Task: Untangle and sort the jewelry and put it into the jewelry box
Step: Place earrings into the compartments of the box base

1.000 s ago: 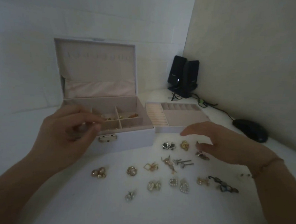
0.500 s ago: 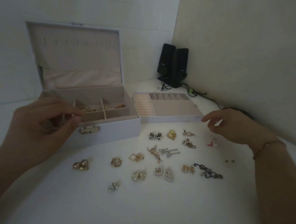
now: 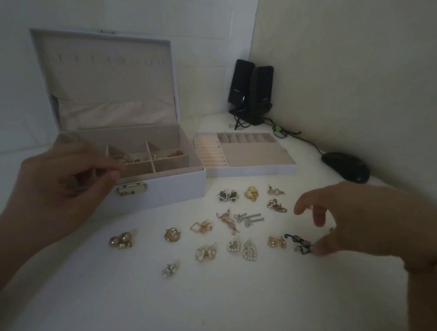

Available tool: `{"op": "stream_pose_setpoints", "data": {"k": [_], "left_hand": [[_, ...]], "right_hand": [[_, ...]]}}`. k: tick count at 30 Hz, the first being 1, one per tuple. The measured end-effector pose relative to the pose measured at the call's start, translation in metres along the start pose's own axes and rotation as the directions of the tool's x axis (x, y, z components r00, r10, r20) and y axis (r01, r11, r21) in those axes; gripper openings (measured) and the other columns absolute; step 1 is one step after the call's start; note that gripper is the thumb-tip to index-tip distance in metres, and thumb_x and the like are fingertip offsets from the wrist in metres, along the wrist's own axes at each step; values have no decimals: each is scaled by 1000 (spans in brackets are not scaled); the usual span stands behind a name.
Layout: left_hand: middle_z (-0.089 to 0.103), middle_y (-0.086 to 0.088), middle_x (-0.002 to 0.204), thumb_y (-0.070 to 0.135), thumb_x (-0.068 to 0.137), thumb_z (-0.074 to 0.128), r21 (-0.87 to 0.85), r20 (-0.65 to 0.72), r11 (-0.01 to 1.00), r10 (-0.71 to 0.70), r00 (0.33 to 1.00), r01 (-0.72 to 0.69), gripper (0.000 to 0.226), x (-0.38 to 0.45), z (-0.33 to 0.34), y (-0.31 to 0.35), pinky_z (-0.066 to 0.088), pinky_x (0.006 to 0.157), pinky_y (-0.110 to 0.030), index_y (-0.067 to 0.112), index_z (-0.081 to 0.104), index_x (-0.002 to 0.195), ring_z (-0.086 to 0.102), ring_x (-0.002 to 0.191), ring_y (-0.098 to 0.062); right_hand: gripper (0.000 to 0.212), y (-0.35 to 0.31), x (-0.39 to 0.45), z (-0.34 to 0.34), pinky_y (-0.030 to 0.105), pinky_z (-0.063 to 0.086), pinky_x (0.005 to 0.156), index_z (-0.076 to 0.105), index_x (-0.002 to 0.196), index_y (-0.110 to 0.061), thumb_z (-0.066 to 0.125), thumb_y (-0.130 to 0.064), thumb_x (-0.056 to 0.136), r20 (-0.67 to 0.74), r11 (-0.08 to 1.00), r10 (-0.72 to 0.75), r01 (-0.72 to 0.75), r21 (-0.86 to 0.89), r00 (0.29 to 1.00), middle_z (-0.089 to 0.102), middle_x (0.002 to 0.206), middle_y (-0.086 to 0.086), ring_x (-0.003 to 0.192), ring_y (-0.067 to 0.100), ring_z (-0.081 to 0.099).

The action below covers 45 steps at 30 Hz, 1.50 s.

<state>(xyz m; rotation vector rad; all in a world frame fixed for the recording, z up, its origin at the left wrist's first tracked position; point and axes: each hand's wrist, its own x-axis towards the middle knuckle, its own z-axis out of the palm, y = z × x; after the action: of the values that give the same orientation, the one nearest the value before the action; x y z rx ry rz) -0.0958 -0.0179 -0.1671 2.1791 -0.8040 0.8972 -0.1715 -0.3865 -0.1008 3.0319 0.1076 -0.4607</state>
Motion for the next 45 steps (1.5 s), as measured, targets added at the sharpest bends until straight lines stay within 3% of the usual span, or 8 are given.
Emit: {"op": "stream_pose_setpoints", "data": {"k": [5, 14, 24, 27, 30, 34, 40, 45], "left_hand": [[63, -5, 79, 24, 87, 59, 43, -47, 998, -33, 998, 35, 18, 0, -5, 9, 44, 68, -27, 12, 73, 88, 56, 70, -20], [63, -6, 76, 17, 84, 61, -17, -247, 982, -189, 950, 190, 10, 2, -13, -1, 46, 61, -35, 16, 71, 87, 53, 65, -13], [63, 2, 74, 16, 83, 63, -79, -267, 973, -231, 935, 218, 9, 4, -19, -13, 45, 60, -27, 16, 72, 83, 56, 64, -15], [63, 5, 78, 16, 86, 61, -202, -367, 915, -401, 839, 349, 14, 7, -21, -17, 46, 61, -23, 27, 69, 87, 56, 67, -8], [60, 8, 79, 6, 92, 53, -449, -397, 743, -664, 634, 496, 25, 13, -26, -32, 48, 59, -25, 25, 68, 99, 53, 61, -5], [56, 3, 77, 1, 92, 46, -692, -257, 478, -863, 435, 540, 29, 14, -30, -49, 43, 61, -30, 16, 65, 108, 47, 54, -7], [58, 2, 73, 1, 92, 44, -637, -259, 554, -809, 528, 537, 28, 13, -31, -48, 43, 60, -29, 13, 65, 105, 49, 62, -16], [58, 4, 71, 16, 81, 48, -601, -223, 617, -739, 636, 507, 24, 12, -35, -51, 46, 63, -31, 15, 67, 95, 51, 63, -16]], "right_hand": [[45, -8, -3, 20, 24, 40, 96, 48, 121, -52, 66, -53, 79, -34, 1000, -7, 7, 4, 999, 51, 117, -24, 119, 3, 45], [7, -2, -10, 57, 15, 39, 76, 45, 98, -40, 49, -35, 94, -187, 995, 26, -7, 103, 982, 53, 103, -17, 90, 1, 51], [33, -17, 14, 26, 24, 53, 59, 52, 64, -33, 67, -10, 82, -300, 964, 1, 79, 255, 954, 66, 73, -14, 66, 6, 63], [24, -71, 32, -21, 15, 48, 54, 57, 68, -29, 69, -13, 80, -494, 863, -156, 361, 353, 855, 66, 76, -15, 60, 1, 62], [16, -146, 76, -61, 20, 51, 60, 61, 75, -24, 70, -12, 79, -560, 708, -330, 592, 386, 760, 67, 72, -6, 65, 6, 64], [11, -234, 150, -73, 19, 47, 67, 66, 79, -19, 71, -10, 77, -540, 660, -447, 670, 340, 714, 61, 74, -8, 72, 10, 59], [18, -280, 209, -63, 14, 45, 61, 68, 86, -27, 65, -11, 78, -338, 708, -535, 629, 322, 775, 62, 83, -10, 76, 7, 62], [33, -248, 199, -74, 7, 49, 65, 71, 98, -20, 55, 4, 82, -439, 637, -498, 659, 400, 748, 66, 88, -9, 72, -5, 65]]}}
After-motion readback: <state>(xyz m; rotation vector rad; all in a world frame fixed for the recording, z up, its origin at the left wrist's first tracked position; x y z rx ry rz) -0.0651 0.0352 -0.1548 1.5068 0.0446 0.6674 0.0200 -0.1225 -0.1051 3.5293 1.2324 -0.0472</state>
